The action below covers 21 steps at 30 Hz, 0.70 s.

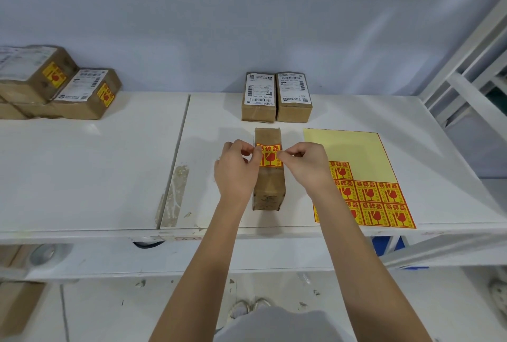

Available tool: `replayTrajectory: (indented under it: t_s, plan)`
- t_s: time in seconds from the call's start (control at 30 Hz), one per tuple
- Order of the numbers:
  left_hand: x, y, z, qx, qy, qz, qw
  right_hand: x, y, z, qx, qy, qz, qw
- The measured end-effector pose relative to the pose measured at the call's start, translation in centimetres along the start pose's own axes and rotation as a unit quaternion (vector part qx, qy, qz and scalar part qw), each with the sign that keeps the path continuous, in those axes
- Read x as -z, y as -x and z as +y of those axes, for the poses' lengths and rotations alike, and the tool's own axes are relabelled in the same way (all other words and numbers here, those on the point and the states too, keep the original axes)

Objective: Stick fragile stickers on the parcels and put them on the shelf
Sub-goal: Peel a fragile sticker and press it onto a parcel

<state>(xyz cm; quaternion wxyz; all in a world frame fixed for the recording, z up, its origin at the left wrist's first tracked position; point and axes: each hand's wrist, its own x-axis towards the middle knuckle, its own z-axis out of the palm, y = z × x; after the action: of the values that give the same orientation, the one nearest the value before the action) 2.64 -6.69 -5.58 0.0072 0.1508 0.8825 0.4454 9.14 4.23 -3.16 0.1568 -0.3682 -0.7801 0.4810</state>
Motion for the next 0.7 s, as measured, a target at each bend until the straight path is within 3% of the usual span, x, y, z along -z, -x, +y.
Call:
replayTrajectory:
  t_s: [0.53,0.7]
  plan:
    - [0.3,0.4,0.3,-0.025,-0.024,0.038,0.999,-0.5,0.8,-0.4,0.021,0.072,0.009,0.997]
    - [0.5,0.9,-0.1,-0.091,-0.003,0.018,0.996,-0.6,1.1,0.1,0.034,0.057,0.021,0.998]
